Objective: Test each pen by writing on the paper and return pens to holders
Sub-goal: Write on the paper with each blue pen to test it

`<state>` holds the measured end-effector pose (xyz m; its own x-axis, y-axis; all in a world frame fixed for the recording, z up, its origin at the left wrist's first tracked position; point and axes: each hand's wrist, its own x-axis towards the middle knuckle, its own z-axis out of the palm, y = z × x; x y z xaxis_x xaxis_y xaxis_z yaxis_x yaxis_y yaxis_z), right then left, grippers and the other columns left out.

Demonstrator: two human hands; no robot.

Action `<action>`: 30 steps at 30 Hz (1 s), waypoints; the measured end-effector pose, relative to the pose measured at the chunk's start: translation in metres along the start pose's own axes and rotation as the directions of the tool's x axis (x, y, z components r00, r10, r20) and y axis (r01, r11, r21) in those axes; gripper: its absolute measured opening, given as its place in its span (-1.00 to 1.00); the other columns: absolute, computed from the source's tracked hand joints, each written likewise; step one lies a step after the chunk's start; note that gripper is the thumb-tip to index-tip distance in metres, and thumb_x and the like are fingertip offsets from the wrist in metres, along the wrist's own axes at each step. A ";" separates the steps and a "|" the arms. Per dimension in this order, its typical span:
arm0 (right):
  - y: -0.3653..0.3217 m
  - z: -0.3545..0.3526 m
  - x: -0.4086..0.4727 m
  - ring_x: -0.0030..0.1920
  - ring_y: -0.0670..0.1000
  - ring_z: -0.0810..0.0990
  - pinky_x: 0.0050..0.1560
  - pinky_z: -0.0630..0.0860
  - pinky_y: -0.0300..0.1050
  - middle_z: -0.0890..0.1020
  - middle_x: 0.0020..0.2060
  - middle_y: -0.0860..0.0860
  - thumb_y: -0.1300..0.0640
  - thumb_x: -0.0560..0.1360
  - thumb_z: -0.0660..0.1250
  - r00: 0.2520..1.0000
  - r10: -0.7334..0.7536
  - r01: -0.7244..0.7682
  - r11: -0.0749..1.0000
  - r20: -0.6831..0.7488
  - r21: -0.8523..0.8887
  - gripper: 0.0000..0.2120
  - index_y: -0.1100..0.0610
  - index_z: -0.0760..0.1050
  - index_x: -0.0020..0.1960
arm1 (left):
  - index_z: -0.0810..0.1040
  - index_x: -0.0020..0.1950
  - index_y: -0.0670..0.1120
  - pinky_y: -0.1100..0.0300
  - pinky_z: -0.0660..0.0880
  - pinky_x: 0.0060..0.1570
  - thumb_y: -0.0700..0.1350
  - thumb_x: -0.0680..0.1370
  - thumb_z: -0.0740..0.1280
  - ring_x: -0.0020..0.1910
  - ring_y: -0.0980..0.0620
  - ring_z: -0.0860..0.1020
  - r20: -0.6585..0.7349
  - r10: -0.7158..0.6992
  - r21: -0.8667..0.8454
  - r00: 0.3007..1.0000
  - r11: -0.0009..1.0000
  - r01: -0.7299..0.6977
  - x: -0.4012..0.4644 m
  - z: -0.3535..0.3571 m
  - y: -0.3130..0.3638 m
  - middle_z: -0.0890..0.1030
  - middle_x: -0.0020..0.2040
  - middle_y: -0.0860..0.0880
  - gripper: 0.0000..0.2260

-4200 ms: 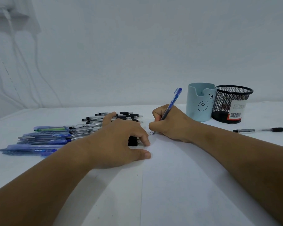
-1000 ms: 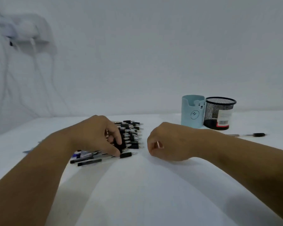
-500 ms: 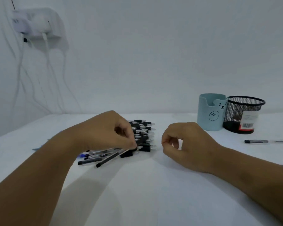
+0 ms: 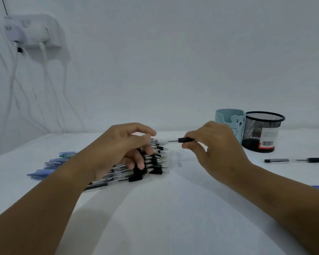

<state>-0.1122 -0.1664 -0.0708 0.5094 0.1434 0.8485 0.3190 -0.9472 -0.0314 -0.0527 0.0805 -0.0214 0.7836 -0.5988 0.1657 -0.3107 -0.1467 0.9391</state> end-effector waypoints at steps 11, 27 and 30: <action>0.010 0.001 -0.006 -0.14 0.05 0.54 0.05 0.27 0.00 0.59 -0.27 -0.11 0.01 0.45 0.39 0.995 0.081 -0.076 0.994 0.056 -0.074 -0.87 0.03 0.69 -0.15 | 0.69 -0.11 -0.13 0.23 0.62 -0.17 -0.12 0.45 0.33 -0.14 -0.04 0.68 0.007 0.060 -0.407 0.998 0.912 -0.052 0.008 0.020 -0.020 0.60 -0.34 -0.12 -0.84; -0.004 0.000 0.035 -0.46 0.03 0.40 -0.49 0.27 -0.22 0.57 -0.42 0.12 0.01 0.59 0.35 0.526 0.525 -0.850 0.334 0.669 0.407 -0.72 0.20 0.57 -0.17 | 0.61 0.06 0.41 0.00 0.24 0.44 0.39 0.35 0.39 0.36 0.34 0.34 0.231 0.267 0.647 0.936 0.676 -0.353 0.017 0.022 -0.044 0.50 0.20 0.39 -0.69; -0.003 0.010 0.031 -0.49 0.03 0.38 -0.52 0.22 -0.25 0.59 -0.40 0.15 0.06 0.59 0.36 0.532 0.523 -0.846 0.307 0.666 0.435 -0.77 0.18 0.50 -0.17 | 0.55 0.10 0.47 -0.09 0.10 0.48 0.47 0.35 0.26 0.39 0.37 0.27 0.294 0.236 0.700 0.926 0.607 -0.377 0.018 0.026 -0.046 0.44 0.23 0.40 -0.64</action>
<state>-0.0889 -0.1565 -0.0494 0.9701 -0.2279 0.0833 0.0146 -0.2879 -0.9576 -0.0377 0.0560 -0.0697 0.4939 -0.8209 0.2865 -0.8605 -0.4142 0.2967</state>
